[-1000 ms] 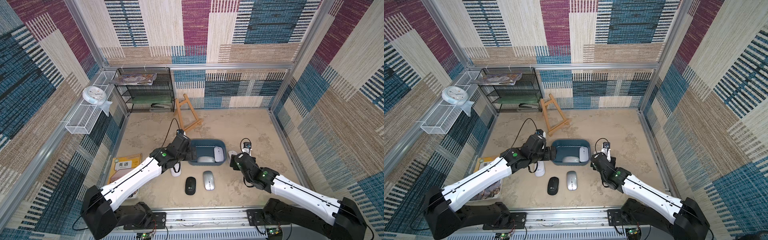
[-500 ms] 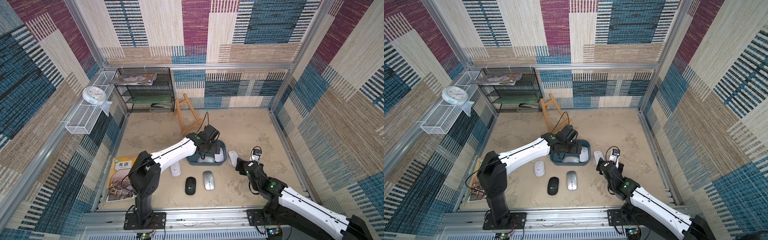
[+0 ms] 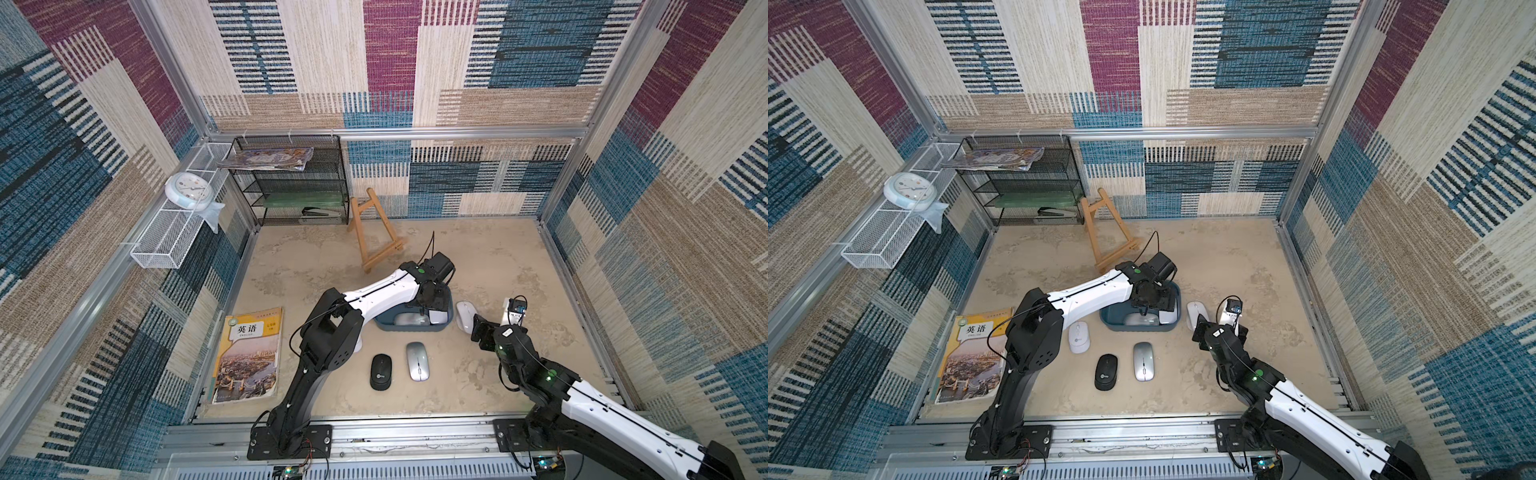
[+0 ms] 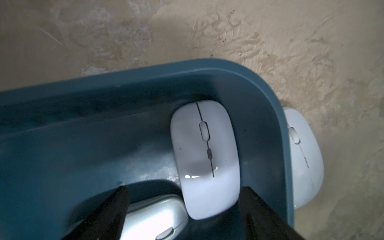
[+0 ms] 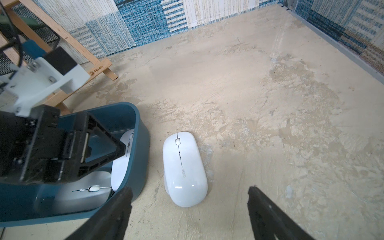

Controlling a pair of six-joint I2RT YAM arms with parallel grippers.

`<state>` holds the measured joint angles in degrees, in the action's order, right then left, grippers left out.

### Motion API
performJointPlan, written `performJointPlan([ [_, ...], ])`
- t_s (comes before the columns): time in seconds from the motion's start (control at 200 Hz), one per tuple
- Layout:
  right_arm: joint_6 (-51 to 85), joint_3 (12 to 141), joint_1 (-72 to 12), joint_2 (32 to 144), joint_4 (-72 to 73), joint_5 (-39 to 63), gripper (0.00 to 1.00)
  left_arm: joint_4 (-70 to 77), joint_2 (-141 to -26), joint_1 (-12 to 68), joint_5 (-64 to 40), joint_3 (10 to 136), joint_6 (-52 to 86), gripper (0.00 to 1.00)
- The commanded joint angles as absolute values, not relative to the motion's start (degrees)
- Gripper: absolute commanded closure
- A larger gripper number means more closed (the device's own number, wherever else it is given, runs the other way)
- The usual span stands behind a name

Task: Take out the mouse from the storage box
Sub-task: Adjust the mouse in the storage box.

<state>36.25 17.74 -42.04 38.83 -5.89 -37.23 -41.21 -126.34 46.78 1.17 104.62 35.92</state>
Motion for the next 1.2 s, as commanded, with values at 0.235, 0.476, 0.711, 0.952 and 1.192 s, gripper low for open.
performJointPlan([
  [0.235,35.43,17.22,-42.01,37.79,-4.24,-36.83,0.09,-42.06,-129.98,47.02,2.35,106.96,36.74,0.19],
  [0.476,35.25,17.10,-41.98,37.84,-3.91,-36.58,0.09,-42.09,-127.87,46.01,6.04,103.52,36.80,0.30],
  [0.711,35.05,17.05,-42.01,38.06,-3.52,-36.13,0.09,-40.85,-125.07,46.32,7.04,101.69,37.48,0.25],
  [0.952,34.86,17.05,-42.01,38.23,-3.43,-35.89,0.08,-41.46,-124.76,47.54,7.37,102.04,42.60,0.05],
  [1.192,34.69,17.05,-42.00,38.49,-3.09,-35.58,0.08,-42.82,-122.74,47.94,11.46,99.14,52.11,0.01],
])
